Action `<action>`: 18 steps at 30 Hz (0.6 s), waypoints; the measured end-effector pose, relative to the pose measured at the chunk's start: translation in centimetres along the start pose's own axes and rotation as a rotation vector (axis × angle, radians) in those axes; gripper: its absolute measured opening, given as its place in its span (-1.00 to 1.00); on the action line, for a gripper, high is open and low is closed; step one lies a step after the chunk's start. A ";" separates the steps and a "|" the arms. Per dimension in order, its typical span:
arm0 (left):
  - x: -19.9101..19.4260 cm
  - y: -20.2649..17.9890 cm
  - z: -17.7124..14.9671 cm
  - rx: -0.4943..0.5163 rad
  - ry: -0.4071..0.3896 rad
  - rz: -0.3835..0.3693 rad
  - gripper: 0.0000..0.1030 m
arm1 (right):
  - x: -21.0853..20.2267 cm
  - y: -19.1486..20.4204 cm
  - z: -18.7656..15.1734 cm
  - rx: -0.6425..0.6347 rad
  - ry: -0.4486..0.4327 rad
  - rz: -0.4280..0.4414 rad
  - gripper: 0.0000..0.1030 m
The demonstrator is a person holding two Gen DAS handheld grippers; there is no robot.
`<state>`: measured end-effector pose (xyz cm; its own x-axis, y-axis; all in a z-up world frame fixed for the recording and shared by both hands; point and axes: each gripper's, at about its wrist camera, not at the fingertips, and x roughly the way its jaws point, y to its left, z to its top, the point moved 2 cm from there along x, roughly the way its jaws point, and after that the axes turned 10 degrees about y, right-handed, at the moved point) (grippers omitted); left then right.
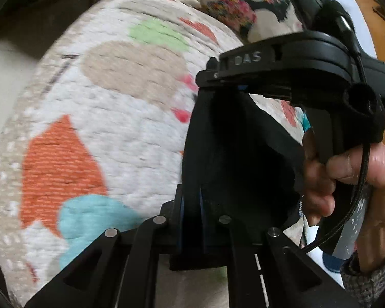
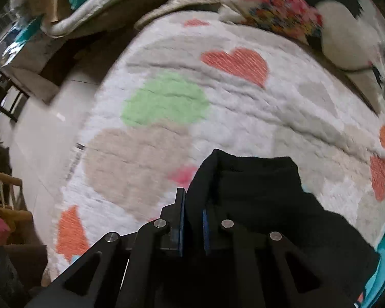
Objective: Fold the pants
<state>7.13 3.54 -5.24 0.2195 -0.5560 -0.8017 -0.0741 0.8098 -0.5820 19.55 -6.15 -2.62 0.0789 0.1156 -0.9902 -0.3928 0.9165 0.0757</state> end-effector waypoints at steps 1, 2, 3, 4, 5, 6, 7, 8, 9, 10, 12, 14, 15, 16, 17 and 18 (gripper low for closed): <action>-0.5 0.6 0.1 -0.017 -0.009 0.003 -0.82 | -0.1 0.6 0.3 -0.009 -0.002 0.006 -0.77; -0.9 1.1 0.2 -0.033 -0.016 0.011 -0.82 | -0.1 1.2 0.7 -0.020 -0.002 0.010 -0.77; -1.3 1.7 0.3 -0.050 -0.022 0.020 -0.82 | 0.0 2.2 1.2 -0.039 -0.001 0.012 -0.77; -1.6 2.4 0.3 -0.073 -0.025 0.029 -0.82 | 0.1 3.0 1.7 -0.053 0.000 0.013 -0.77; -1.8 3.1 0.3 -0.094 -0.026 0.037 -0.82 | 0.4 3.8 2.2 -0.066 0.004 0.013 -0.77; -2.0 3.7 0.3 -0.112 -0.028 0.046 -0.82 | 0.9 4.8 2.7 -0.084 0.012 0.012 -0.77; -2.2 4.3 0.3 -0.131 -0.029 0.059 -0.82 | 1.3 5.8 2.9 -0.095 0.017 0.008 -0.77; -2.3 4.7 0.2 -0.143 -0.030 0.065 -0.81 | 1.8 6.6 3.4 -0.109 0.023 -0.002 -0.77; -2.4 5.1 0.2 -0.157 -0.029 0.072 -0.79 | 2.4 7.1 3.9 -0.120 0.027 -0.019 -0.77; -2.3 5.4 0.1 -0.173 -0.026 0.078 -0.74 | 2.6 7.4 4.2 -0.124 0.027 -0.040 -0.75; -2.5 6.3 -0.2 -0.207 -0.020 0.078 -0.62 | 2.6 7.5 4.8 -0.110 -0.001 -0.051 -0.70; -2.6 6.6 -0.4 -0.236 -0.023 0.055 -0.61 | 1.7 6.6 5.5 -0.062 -0.039 -0.033 -0.63; -2.9 6.7 -0.4 -0.238 -0.026 0.054 -0.60 | 1.0 5.9 5.8 -0.037 -0.053 -0.015 -0.57; -3.3 7.0 -0.5 -0.245 -0.038 0.054 -0.59 | 0.1 5.3 5.9 -0.017 -0.075 0.002 -0.55; -3.8 7.4 -0.7 -0.253 -0.050 0.051 -0.58 | -1.3 4.5 5.7 0.001 -0.103 0.016 -0.52; -4.4 7.8 -0.8 -0.263 -0.063 0.047 -0.58 | -3.2 3.3 5.2 0.029 -0.146 0.028 -0.42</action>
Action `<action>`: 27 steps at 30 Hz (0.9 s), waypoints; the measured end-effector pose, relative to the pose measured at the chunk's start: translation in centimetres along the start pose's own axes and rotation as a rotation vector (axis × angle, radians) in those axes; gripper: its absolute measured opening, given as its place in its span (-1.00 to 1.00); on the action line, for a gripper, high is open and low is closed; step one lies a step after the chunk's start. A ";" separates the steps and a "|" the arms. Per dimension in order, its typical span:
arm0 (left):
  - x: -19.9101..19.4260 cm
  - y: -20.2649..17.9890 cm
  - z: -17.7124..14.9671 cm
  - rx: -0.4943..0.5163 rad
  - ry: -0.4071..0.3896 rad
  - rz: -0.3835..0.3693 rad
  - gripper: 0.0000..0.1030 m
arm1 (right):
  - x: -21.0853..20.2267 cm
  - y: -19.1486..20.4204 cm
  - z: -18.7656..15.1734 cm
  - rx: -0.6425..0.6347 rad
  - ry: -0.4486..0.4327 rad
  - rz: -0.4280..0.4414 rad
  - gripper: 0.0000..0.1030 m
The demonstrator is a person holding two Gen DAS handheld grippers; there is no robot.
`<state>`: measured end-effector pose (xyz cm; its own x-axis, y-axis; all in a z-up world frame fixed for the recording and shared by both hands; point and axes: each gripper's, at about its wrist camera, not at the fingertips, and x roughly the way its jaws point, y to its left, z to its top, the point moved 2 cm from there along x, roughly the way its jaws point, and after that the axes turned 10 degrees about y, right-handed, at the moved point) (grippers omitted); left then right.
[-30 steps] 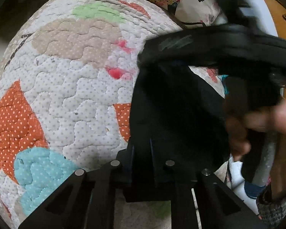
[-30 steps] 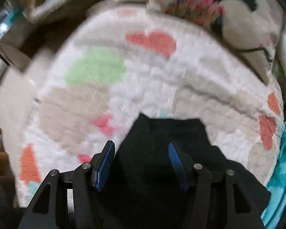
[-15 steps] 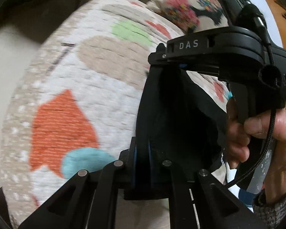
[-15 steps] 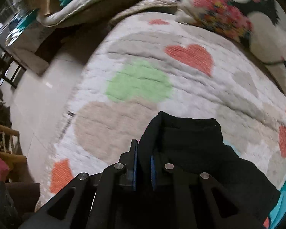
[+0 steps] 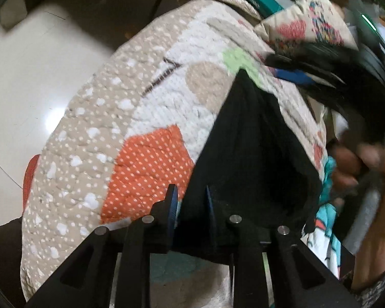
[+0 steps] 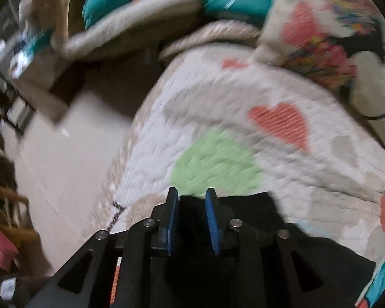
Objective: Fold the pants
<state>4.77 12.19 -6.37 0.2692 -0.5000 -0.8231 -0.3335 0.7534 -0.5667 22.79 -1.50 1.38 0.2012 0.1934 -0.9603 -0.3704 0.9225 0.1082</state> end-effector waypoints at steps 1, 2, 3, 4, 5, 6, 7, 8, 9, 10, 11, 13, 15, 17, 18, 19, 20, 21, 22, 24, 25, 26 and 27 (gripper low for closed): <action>-0.4 0.2 0.1 -0.013 -0.012 -0.010 -0.55 | -1.5 -1.0 -0.4 0.025 -0.031 0.002 -0.23; -0.9 0.4 0.8 -0.027 -0.023 -0.021 -0.49 | -3.3 -2.3 -1.1 0.057 -0.066 0.010 -0.12; -1.5 0.9 1.1 -0.037 -0.033 -0.032 -0.46 | -5.2 -4.0 -2.2 0.101 -0.107 0.024 0.04; -1.9 1.0 1.3 -0.047 -0.047 -0.042 -0.43 | -6.5 -5.4 -3.3 0.137 -0.140 0.033 0.07; -2.3 0.9 1.5 -0.048 -0.055 -0.044 -0.42 | -7.9 -6.8 -4.8 0.173 -0.169 0.039 0.08; -1.9 0.9 1.4 -0.045 -0.064 -0.044 -0.41 | -9.1 -8.3 -6.4 0.210 -0.192 0.043 0.10; -2.1 0.6 1.5 -0.033 -0.074 -0.043 -0.38 | -10.1 -9.9 -8.6 0.256 -0.215 0.045 0.11; -2.0 -0.6 1.2 -0.025 -0.079 -0.042 -0.36 | -10.7 -11.5 -10.3 0.298 -0.229 0.047 0.11; -1.6 -1.3 1.6 -0.013 -0.085 -0.042 -0.36 | -11.0 -12.6 -12.2 0.340 -0.239 0.047 0.11; -1.5 -1.8 1.6 0.004 -0.090 -0.040 -0.35 | -11.3 -14.1 -14.9 0.396 -0.248 0.046 0.11; -1.2 -2.5 1.4 0.024 -0.093 -0.038 -0.33 | -11.4 -14.8 -16.1 0.429 -0.253 0.045 0.11; -0.9 -3.9 1.4 0.072 -0.099 -0.033 -0.31 | -10.6 -16.6 -19.8 0.535 -0.261 0.075 0.11; -0.7 -5.0 0.9 0.135 -0.103 -0.021 -0.30 | -10.0 -18.0 -23.5 0.637 -0.267 0.149 0.11; -0.4 -6.4 0.4 0.211 -0.118 -0.002 -0.29 | -8.7 -18.2 -25.4 0.684 -0.259 0.203 0.11; -0.3 -6.7 0.0 0.240 -0.121 0.010 -0.28 | -7.8 -18.0 -25.8 0.677 -0.238 0.213 0.11; 0.1 -7.2 -0.2 0.272 -0.122 0.028 -0.28 | -7.2 -17.4 -25.8 0.659 -0.218 0.213 0.11; 0.5 -7.5 -0.5 0.293 -0.114 0.042 -0.28 | -6.7 -16.9 -25.6 0.637 -0.202 0.209 0.11; 1.0 -7.5 -0.7 0.301 -0.103 0.050 -0.28 | -6.4 -15.9 -25.2 0.600 -0.195 0.206 0.11; 1.6 -7.6 -0.8 0.309 -0.080 0.058 -0.28 | -6.2 -15.3 -24.9 0.573 -0.195 0.206 0.11; 2.8 -7.4 -1.0 0.313 -0.039 0.082 -0.28 | -5.9 -13.5 -23.7 0.500 -0.189 0.183 0.11; 3.1 -7.3 -1.1 0.312 -0.032 0.094 -0.28 | -5.7 -12.7 -23.3 0.472 -0.184 0.166 0.11; 3.2 -7.4 -1.0 0.316 -0.036 0.098 -0.28 | -5.3 -11.9 -22.8 0.444 -0.178 0.146 0.11; 3.0 -7.4 -1.1 0.319 -0.038 0.097 -0.28 | -4.7 -11.3 -22.4 0.430 -0.168 0.134 0.11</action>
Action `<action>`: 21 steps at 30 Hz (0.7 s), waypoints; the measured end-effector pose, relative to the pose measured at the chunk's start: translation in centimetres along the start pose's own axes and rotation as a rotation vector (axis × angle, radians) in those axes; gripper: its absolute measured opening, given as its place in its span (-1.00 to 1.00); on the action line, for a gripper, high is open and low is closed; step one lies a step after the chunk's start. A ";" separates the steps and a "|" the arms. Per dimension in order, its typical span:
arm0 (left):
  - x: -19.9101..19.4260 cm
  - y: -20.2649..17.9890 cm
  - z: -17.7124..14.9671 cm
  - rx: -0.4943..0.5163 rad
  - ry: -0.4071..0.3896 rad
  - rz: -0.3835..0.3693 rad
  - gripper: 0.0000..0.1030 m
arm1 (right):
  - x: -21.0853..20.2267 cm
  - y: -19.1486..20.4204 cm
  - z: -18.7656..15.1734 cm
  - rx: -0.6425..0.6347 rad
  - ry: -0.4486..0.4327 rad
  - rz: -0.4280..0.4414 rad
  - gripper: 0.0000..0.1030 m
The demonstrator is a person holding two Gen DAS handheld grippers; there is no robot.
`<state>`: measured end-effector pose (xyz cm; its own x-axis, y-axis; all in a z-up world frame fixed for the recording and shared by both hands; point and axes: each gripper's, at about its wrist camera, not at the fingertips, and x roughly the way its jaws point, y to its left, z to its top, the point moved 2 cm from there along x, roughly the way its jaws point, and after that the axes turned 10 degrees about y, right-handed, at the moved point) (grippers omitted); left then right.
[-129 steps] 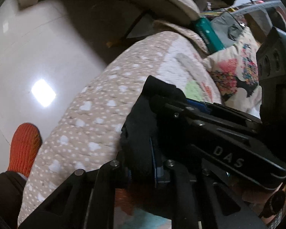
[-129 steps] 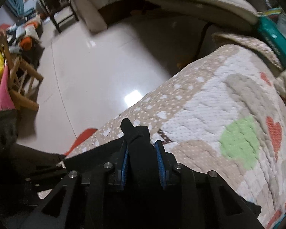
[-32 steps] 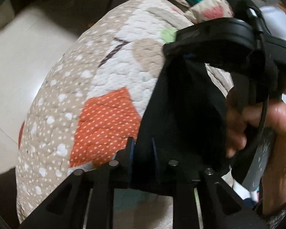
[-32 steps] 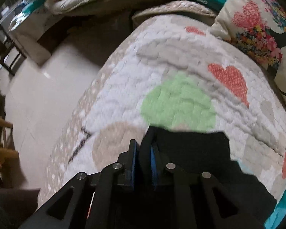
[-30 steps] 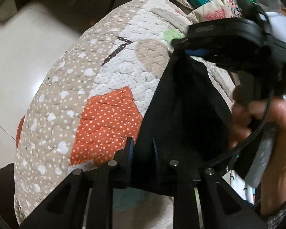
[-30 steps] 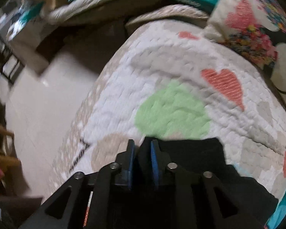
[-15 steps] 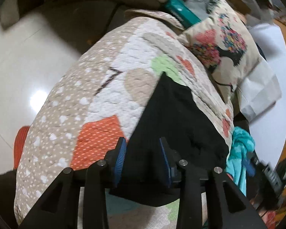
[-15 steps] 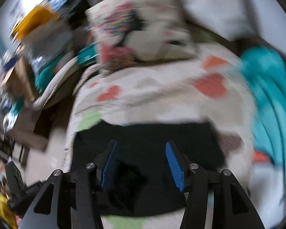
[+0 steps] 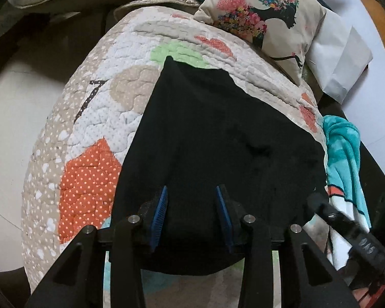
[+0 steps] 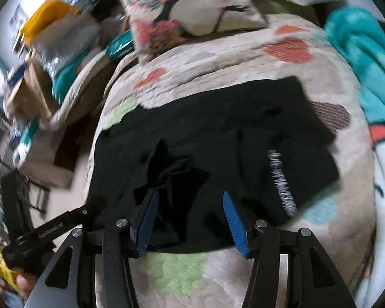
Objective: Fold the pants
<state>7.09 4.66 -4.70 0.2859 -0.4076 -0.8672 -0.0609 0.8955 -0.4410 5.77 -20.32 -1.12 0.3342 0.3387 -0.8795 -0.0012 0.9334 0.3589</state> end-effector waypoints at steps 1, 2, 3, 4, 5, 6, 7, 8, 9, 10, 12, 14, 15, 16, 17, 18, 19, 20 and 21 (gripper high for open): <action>-0.2 -0.1 0.1 0.001 -0.004 -0.009 -0.28 | 0.6 0.2 0.0 -0.004 0.013 -0.016 0.11; -0.4 -0.1 0.1 -0.001 -0.006 -0.019 -0.28 | 1.2 0.1 -0.1 0.003 0.028 -0.039 0.11; -0.5 -0.1 0.2 -0.003 -0.008 -0.025 -0.28 | 1.9 -0.6 -0.2 0.033 0.042 -0.069 0.11; -0.7 -0.1 0.2 -0.003 -0.009 -0.031 -0.28 | 2.0 -1.4 -0.4 0.061 0.046 -0.082 0.11; -0.9 -0.3 0.3 0.001 -0.012 -0.035 -0.28 | 1.9 -2.2 -0.6 0.085 0.050 -0.094 0.11; -1.2 -0.5 0.4 0.013 -0.017 -0.040 -0.28 | 1.2 -3.1 -1.0 0.114 0.045 -0.101 0.11; -1.4 -0.7 0.6 0.026 -0.023 -0.042 -0.28 | 0.5 -3.7 -1.3 0.135 0.030 -0.097 0.11; -1.7 -1.1 0.8 0.048 -0.030 -0.038 -0.27 | -0.4 -4.3 -1.7 0.160 0.013 -0.090 0.11; -2.1 -1.8 1.1 0.072 -0.034 -0.031 -0.27 | -1.4 -5.3 -2.4 0.206 -0.005 -0.078 0.11; -2.4 -2.5 1.4 0.091 -0.037 -0.033 -0.27 | -2.0 -6.2 -2.9 0.245 -0.016 -0.068 0.11; -2.7 -4.1 2.2 0.122 -0.041 -0.061 -0.19 | -2.5 -8.0 -3.8 0.319 -0.035 -0.050 0.11; -2.4 -6.6 3.2 0.171 -0.035 -0.069 -0.05 | -2.1 -9.5 -4.0 0.379 -0.044 -0.014 0.11; -1.8 -8.5 3.9 0.208 -0.021 -0.058 -0.05 | -1.7 -10.1 -4.0 0.399 -0.048 0.000 0.11; -1.2 -9.8 4.4 0.235 -0.009 -0.059 -0.05 | -1.5 -10.5 -4.0 0.412 -0.056 0.014 0.11; -0.5 -11.6 5.0 0.268 0.005 -0.071 -0.05 | -1.3 -10.9 -4.1 0.426 -0.073 0.027 0.11; 0.3 -13.2 5.5 0.297 0.022 -0.081 -0.05 | -1.4 -10.9 -4.0 0.431 -0.088 0.037 0.11; 1.1 -14.8 6.0 0.321 0.038 -0.087 -0.05 | -1.3 -11.0 -3.8 0.431 -0.100 0.040 0.11; 2.0 -16.5 6.4 0.344 0.052 -0.089 -0.05 | -1.2 -10.9 -3.6 0.424 -0.111 0.034 0.11; 2.9 -18.0 6.8 0.367 0.065 -0.088 -0.05 | -1.0 -10.8 -3.2 0.415 -0.129 0.020 0.11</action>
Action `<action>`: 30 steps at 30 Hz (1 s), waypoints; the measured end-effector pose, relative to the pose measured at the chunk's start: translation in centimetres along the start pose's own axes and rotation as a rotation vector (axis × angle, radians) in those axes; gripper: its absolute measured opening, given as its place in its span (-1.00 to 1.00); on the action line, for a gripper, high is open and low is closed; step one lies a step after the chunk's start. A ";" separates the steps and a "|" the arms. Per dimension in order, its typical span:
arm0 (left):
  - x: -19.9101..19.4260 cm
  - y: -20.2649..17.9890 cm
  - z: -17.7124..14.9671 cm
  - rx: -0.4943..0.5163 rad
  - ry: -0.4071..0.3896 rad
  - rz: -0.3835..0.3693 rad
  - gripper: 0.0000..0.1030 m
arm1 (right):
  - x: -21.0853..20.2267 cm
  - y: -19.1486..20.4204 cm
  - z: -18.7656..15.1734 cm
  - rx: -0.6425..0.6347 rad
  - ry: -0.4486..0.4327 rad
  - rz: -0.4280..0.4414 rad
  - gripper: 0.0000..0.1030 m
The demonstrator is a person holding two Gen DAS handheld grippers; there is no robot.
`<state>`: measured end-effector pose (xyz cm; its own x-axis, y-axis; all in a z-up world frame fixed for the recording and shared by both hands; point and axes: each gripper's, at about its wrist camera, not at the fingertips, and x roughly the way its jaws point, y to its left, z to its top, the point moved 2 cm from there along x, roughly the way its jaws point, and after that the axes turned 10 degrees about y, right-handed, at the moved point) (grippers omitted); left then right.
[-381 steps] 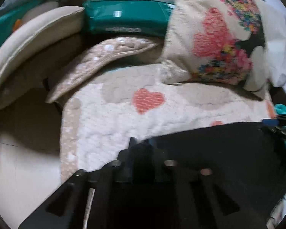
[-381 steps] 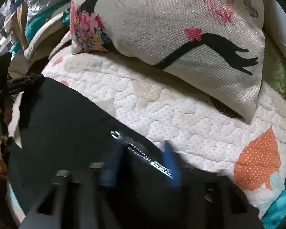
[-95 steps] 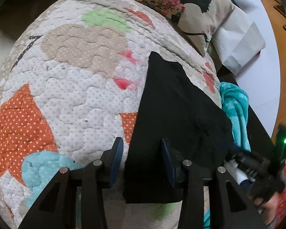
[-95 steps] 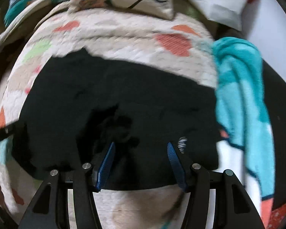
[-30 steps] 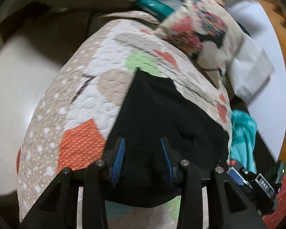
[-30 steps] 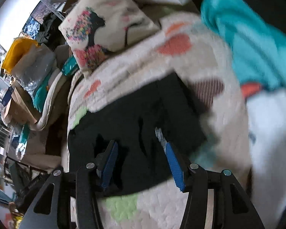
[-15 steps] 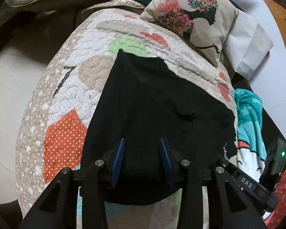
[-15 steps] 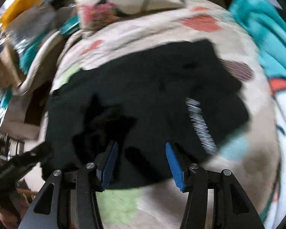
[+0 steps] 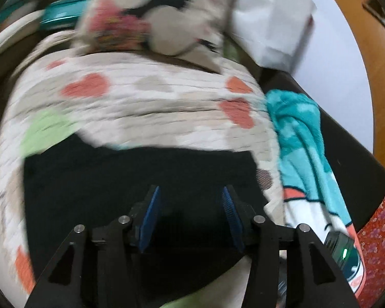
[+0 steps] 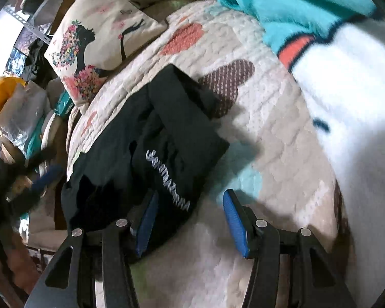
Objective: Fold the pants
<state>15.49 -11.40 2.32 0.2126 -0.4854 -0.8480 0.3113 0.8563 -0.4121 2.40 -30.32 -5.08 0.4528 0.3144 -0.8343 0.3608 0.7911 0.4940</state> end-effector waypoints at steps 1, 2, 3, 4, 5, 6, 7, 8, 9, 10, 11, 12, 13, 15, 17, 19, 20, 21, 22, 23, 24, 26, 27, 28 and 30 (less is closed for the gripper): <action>1.3 -1.4 1.1 0.033 0.024 0.004 -0.05 | 0.0 0.1 0.2 -0.005 -0.013 -0.002 0.11; 2.5 -2.6 2.0 0.062 0.045 0.009 -0.05 | 0.0 0.0 0.4 -0.005 -0.030 -0.002 0.11; 3.5 -3.5 2.6 0.081 0.061 0.011 -0.05 | 0.2 0.0 0.6 -0.004 -0.041 -0.002 0.11; 4.8 -4.5 3.4 0.104 0.087 0.009 -0.05 | 0.3 -0.2 0.9 0.001 -0.056 0.002 0.11; 5.8 -5.1 4.0 0.124 0.111 0.005 -0.04 | 0.5 -0.3 1.1 0.005 -0.071 0.008 0.11; 7.2 -5.8 4.6 0.146 0.137 0.008 -0.04 | 0.7 -0.5 1.4 0.006 -0.086 0.014 0.11; 8.1 -6.2 5.0 0.161 0.152 0.012 -0.04 | 0.8 -0.5 1.5 0.005 -0.100 0.020 0.11; 9.3 -6.7 5.4 0.181 0.168 0.019 -0.03 | 0.9 -0.5 1.6 0.000 -0.112 0.025 0.12; 10.3 -7.0 5.9 0.199 0.185 0.031 -0.03 | 1.1 -0.5 1.7 -0.010 -0.125 0.030 0.15; 11.5 -7.4 6.4 0.219 0.203 0.046 -0.01 | 1.2 -0.3 1.9 -0.021 -0.139 0.033 0.22; 12.2 -7.5 6.7 0.228 0.212 0.050 0.08 | 1.4 0.0 2.1 -0.036 -0.151 0.038 0.25; 13.0 -7.7 7.1 0.241 0.227 0.046 0.13 | 1.6 0.3 2.3 -0.057 -0.163 0.035 0.26; 14.1 -7.9 7.4 0.261 0.261 0.041 0.18 | 1.8 0.5 2.5 -0.068 -0.167 0.035 0.26; 15.4 -7.9 7.4 0.288 0.301 0.065 0.17 | 2.1 0.8 3.0 -0.078 -0.165 0.047 0.27; 15.5 -8.5 7.3 0.343 0.304 0.092 -0.06 | 2.3 1.0 3.4 -0.087 -0.143 0.064 0.24; 14.9 -8.6 7.0 0.372 0.307 0.104 -0.24 | 2.5 1.4 3.9 -0.098 -0.103 0.085 -0.14; 14.2 -8.5 6.8 0.375 0.299 0.087 -0.29 | 2.6 1.4 4.0 -0.095 -0.078 0.101 -0.31; 13.5 -8.3 6.6 0.374 0.286 0.074 -0.33 | 2.7 1.5 4.1 -0.082 -0.050 0.118 -0.41; 12.1 -8.0 6.4 0.364 0.267 0.054 -0.43 | 2.5 1.6 4.2 -0.075 -0.046 0.125 -0.48; 11.0 -7.8 6.2 0.358 0.248 0.043 -0.45 | 2.2 1.8 4.2 -0.075 -0.047 0.133 -0.51; 9.5 -7.5 6.1 0.351 0.219 0.031 -0.45 | 1.6 2.3 4.2 -0.082 -0.045 0.161 -0.57; 6.5 -6.7 5.9 0.329 0.169 0.003 -0.46 | 0.5 3.9 4.0 -0.116 -0.049 0.203 -0.60; 4.7 -5.9 5.8 0.308 0.141 -0.016 -0.46 | -0.1 4.8 3.8 -0.144 -0.054 0.214 -0.61; 3.1 -5.3 5.6 0.290 0.119 -0.032 -0.46 | -1.0 6.4 3.3 -0.197 -0.065 0.223 -0.62; 0.7 -4.3 5.8 0.261 0.084 -0.058 -0.46 | -2.2 9.1 2.4 -0.285 -0.081 0.219 -0.62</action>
<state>19.69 -16.44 5.42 0.1132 -0.5063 -0.8549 0.5510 0.7480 -0.3700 6.62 -25.10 1.83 0.5616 0.4590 -0.6884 0.0112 0.8277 0.5610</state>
